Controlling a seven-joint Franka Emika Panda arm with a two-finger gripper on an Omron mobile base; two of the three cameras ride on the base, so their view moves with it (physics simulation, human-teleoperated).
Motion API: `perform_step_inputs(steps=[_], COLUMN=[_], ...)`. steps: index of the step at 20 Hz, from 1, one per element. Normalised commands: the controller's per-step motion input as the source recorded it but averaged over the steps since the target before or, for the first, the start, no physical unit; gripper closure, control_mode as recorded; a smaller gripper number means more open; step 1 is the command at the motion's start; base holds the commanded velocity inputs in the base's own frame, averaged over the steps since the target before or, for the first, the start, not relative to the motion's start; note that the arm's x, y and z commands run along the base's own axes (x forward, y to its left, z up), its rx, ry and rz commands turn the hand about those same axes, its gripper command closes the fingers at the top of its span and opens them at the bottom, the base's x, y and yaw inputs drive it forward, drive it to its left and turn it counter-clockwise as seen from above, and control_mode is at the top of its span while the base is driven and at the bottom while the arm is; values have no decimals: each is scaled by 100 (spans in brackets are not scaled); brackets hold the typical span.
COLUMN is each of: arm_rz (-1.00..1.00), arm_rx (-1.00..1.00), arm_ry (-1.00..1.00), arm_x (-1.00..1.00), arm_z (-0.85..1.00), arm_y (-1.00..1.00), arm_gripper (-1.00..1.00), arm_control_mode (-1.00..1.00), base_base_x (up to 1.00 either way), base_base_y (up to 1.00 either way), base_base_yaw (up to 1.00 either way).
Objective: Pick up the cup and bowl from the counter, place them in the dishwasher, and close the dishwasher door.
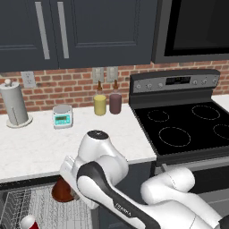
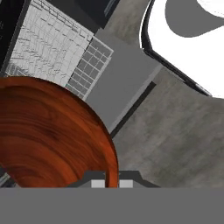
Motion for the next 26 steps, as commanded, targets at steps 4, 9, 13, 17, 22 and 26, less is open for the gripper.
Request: perform_step_inputs(steps=[4,9,13,17,22,26], arm_rz=[-14,-8,-7,-1,0,0], arm_rx=[-4,-9,-11,-8,-4,-6], arm_ry=[14,13,6,-4,-7,0], arm_x=[0,5,12,28,14,12], arm_z=[0,-12,-22,-15,-33,-63], arm_y=[-16,0,0,0,0,0], arm_gripper=[100,100,100,100,100,100], arm_control_mode=[-100,-100,-100,-100,-100,-100], base_base_x=[0,0,0,0,0,0], base_base_y=[0,0,0,0,0,0], base_base_yaw=[0,0,0,0,0,0])
